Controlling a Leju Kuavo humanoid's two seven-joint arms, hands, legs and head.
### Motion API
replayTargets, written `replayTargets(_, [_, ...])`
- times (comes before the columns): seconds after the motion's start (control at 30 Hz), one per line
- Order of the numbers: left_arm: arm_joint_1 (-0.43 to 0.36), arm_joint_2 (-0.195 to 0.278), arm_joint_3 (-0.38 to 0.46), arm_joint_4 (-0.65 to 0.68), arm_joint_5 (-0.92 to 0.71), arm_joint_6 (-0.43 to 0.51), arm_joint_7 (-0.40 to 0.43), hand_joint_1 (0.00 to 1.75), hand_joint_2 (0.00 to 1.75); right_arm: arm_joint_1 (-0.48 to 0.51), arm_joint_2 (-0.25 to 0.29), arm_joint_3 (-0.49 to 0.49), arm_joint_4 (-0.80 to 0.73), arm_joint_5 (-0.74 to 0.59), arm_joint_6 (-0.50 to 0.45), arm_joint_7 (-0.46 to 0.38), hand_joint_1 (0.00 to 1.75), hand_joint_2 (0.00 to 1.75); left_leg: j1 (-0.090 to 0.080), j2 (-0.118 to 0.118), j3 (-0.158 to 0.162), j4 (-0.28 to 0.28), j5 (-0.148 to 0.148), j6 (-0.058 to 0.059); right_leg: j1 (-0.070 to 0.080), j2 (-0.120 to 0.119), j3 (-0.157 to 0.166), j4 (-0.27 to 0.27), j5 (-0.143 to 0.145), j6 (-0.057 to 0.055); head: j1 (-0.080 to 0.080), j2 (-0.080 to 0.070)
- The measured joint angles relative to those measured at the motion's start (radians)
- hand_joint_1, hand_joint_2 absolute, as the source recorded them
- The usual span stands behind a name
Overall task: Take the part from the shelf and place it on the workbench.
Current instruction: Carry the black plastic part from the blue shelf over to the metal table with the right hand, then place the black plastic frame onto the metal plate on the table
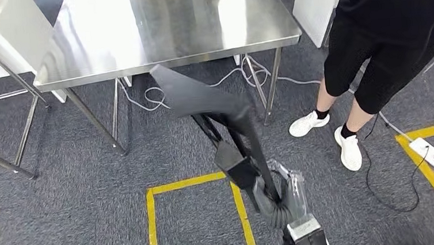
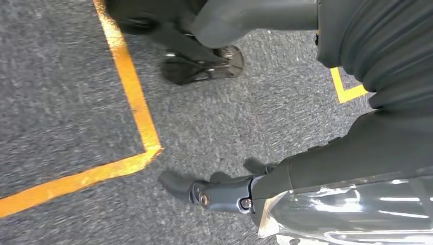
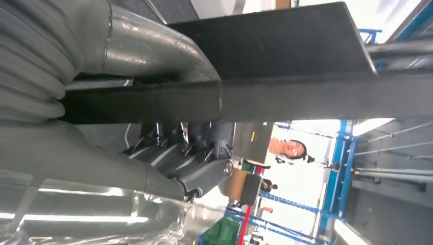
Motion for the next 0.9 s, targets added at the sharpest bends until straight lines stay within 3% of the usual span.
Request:
replayTargets(0.03, [0.001, -0.001, -0.002, 0.000, -0.001, 0.000, 0.001, 0.00, 1.75, 0.000, 0.000, 0.000, 0.000, 0.000, 0.000, 0.000, 1.75, 1.75, 0.004, 0.004, -0.059, 0.052, -0.018, -0.007, 0.000, 0.001, 0.025, -0.009, -0.014, -0.005, -0.001, 0.000])
replayTargets(0.07, [0.002, -0.002, -0.003, 0.000, -0.001, 0.000, 0.003, 0.00, 1.75, 0.000, 0.000, 0.000, 0.000, 0.000, 0.001, 0.000, 1.75, 1.75, 0.007, 0.006, -0.111, 0.078, -0.058, -0.013, 0.000, 0.004, 0.052, -0.018, -0.030, -0.007, -0.001, 0.000])
replayTargets(0.13, [0.004, -0.002, -0.005, 0.000, -0.003, 0.000, 0.004, 0.00, 1.75, 0.000, 0.000, 0.000, 0.000, 0.000, 0.001, 0.000, 1.75, 1.75, 0.009, 0.008, -0.183, 0.059, -0.140, -0.016, 0.000, 0.010, 0.107, -0.032, -0.063, -0.006, -0.001, 0.000])
replayTargets(0.17, [0.005, -0.002, -0.006, 0.000, -0.003, 0.000, 0.005, 0.00, 1.75, 0.000, 0.000, 0.000, 0.001, 0.000, 0.002, 0.000, 1.75, 1.75, 0.009, 0.008, -0.204, 0.020, -0.147, -0.012, -0.001, 0.012, 0.134, -0.038, -0.081, -0.005, -0.002, 0.000])
replayTargets(0.2, [0.007, -0.002, -0.006, 0.000, -0.004, 0.000, 0.005, 0.00, 1.75, -0.001, 0.001, 0.000, 0.001, -0.001, 0.004, 0.000, 1.75, 1.75, 0.007, 0.009, -0.215, -0.039, -0.106, -0.004, -0.001, 0.012, 0.162, -0.047, -0.100, -0.004, -0.002, 0.000])
replayTargets(0.3, [0.016, 0.000, -0.006, 0.000, -0.004, 0.001, 0.006, 0.00, 1.75, -0.007, 0.005, 0.001, 0.006, -0.002, 0.014, 0.000, 1.75, 1.75, -0.007, 0.006, -0.210, -0.213, 0.178, 0.030, 0.002, 0.020, 0.239, -0.095, -0.144, 0.004, -0.003, 0.000])
replayTargets(0.33, [0.017, 0.001, -0.006, 0.000, -0.004, 0.001, 0.006, 0.00, 1.75, -0.010, 0.007, 0.002, 0.008, -0.003, 0.016, 0.000, 1.75, 1.75, -0.012, 0.004, -0.199, -0.239, 0.227, 0.036, 0.006, 0.023, 0.266, -0.112, -0.146, 0.011, -0.006, 0.000])
replayTargets(0.4, [0.013, 0.001, -0.006, 0.000, -0.004, 0.002, 0.007, 0.00, 1.75, -0.018, 0.010, 0.003, 0.009, -0.004, 0.019, -0.001, 1.75, 1.75, -0.015, -0.002, -0.163, -0.255, 0.214, 0.039, 0.012, 0.023, 0.282, -0.103, -0.119, 0.037, -0.009, 0.000])
replayTargets(0.43, [0.011, 0.000, -0.006, -0.001, -0.004, 0.002, 0.006, 0.00, 1.75, -0.021, 0.011, 0.003, 0.010, -0.004, 0.019, -0.001, 1.75, 1.75, -0.017, -0.005, -0.140, -0.264, 0.199, 0.040, 0.015, 0.022, 0.266, -0.051, -0.091, 0.052, -0.008, 0.000])
replayTargets(0.47, [0.010, -0.001, -0.006, 0.000, -0.004, 0.002, 0.006, 0.00, 1.75, -0.026, 0.011, 0.003, 0.012, -0.004, 0.019, -0.002, 1.75, 1.75, -0.018, -0.008, -0.117, -0.268, 0.183, 0.041, 0.016, 0.020, 0.227, 0.019, -0.070, 0.059, -0.008, 0.000])
replayTargets(0.5, [0.009, -0.002, -0.006, 0.000, -0.004, 0.002, 0.006, 0.00, 1.75, -0.028, 0.011, 0.003, 0.014, -0.005, 0.019, -0.002, 1.75, 1.75, -0.021, -0.013, -0.091, -0.272, 0.165, 0.045, 0.019, 0.018, 0.177, 0.099, -0.067, 0.053, -0.007, 0.000])
replayTargets(0.53, [0.009, -0.004, -0.006, 0.000, -0.003, 0.002, 0.006, 0.00, 1.75, -0.030, 0.010, 0.003, 0.017, -0.005, 0.019, -0.002, 1.75, 1.75, -0.027, -0.015, -0.068, -0.272, 0.144, 0.048, 0.021, 0.016, 0.122, 0.163, -0.082, 0.039, -0.006, -0.001])
replayTargets(0.57, [0.009, -0.004, -0.006, 0.000, -0.001, 0.003, 0.007, 0.00, 1.75, -0.031, 0.009, 0.003, 0.021, -0.006, 0.019, -0.002, 1.75, 1.75, -0.031, -0.018, -0.044, -0.272, 0.122, 0.052, 0.024, 0.016, 0.070, 0.200, -0.117, 0.021, -0.005, 0.000])
replayTargets(0.6, [0.010, -0.004, -0.006, 0.000, 0.000, 0.003, 0.007, 0.00, 1.75, -0.031, 0.008, 0.003, 0.025, -0.007, 0.019, -0.001, 1.75, 1.75, -0.036, -0.023, -0.017, -0.272, 0.098, 0.057, 0.028, 0.016, 0.021, 0.212, -0.162, 0.004, -0.002, 0.000])
replayTargets(0.63, [0.010, -0.004, -0.006, 0.000, 0.002, 0.004, 0.007, 0.00, 1.75, -0.033, 0.008, 0.003, 0.029, -0.007, 0.020, -0.001, 1.75, 1.75, -0.041, -0.028, 0.012, -0.273, 0.075, 0.060, 0.031, 0.016, -0.017, 0.200, -0.201, -0.005, -0.001, 0.000])
replayTargets(0.67, [0.012, -0.004, -0.005, 0.000, 0.003, 0.004, 0.006, 0.00, 1.75, -0.036, 0.008, 0.003, 0.032, -0.008, 0.020, -0.001, 1.75, 1.75, -0.046, -0.032, 0.044, -0.273, 0.050, 0.063, 0.035, 0.016, -0.048, 0.171, -0.220, -0.008, 0.000, 0.000])
replayTargets(0.7, [0.013, -0.004, -0.005, 0.000, 0.003, 0.005, 0.006, 0.00, 1.75, -0.039, 0.007, 0.003, 0.036, -0.008, 0.021, -0.001, 1.75, 1.75, -0.052, -0.035, 0.079, -0.273, 0.023, 0.065, 0.038, 0.016, -0.073, 0.128, -0.202, -0.001, 0.001, 0.000])
replayTargets(0.77, [0.017, -0.004, -0.005, 0.001, 0.003, 0.005, 0.005, 0.00, 1.75, -0.043, 0.007, 0.003, 0.044, -0.009, 0.022, 0.000, 1.75, 1.75, -0.059, -0.041, 0.140, -0.273, -0.030, 0.068, 0.045, 0.014, -0.090, 0.050, -0.048, 0.027, -0.001, 0.000])
replayTargets(0.8, [0.017, -0.004, -0.005, 0.001, 0.003, 0.005, 0.005, 0.00, 1.75, -0.045, 0.007, 0.003, 0.049, -0.009, 0.023, 0.001, 1.75, 1.75, -0.061, -0.043, 0.162, -0.273, -0.055, 0.067, 0.050, 0.014, -0.082, 0.026, 0.021, 0.030, -0.001, 0.000])
replayTargets(0.83, [0.017, -0.004, -0.005, 0.002, 0.003, 0.005, 0.004, 0.00, 1.75, -0.047, 0.007, 0.003, 0.051, -0.010, 0.023, 0.002, 1.75, 1.75, -0.061, -0.044, 0.183, -0.272, -0.073, 0.065, 0.054, 0.014, -0.068, 0.014, 0.064, 0.021, -0.003, 0.000])
replayTargets(0.9, [0.011, -0.004, -0.005, 0.001, 0.004, 0.006, 0.004, 0.00, 1.75, -0.058, 0.011, 0.004, 0.053, -0.010, 0.026, 0.002, 1.75, 1.75, -0.058, -0.038, 0.192, -0.233, -0.071, 0.060, 0.059, 0.019, -0.032, -0.002, 0.051, -0.018, -0.003, 0.000])
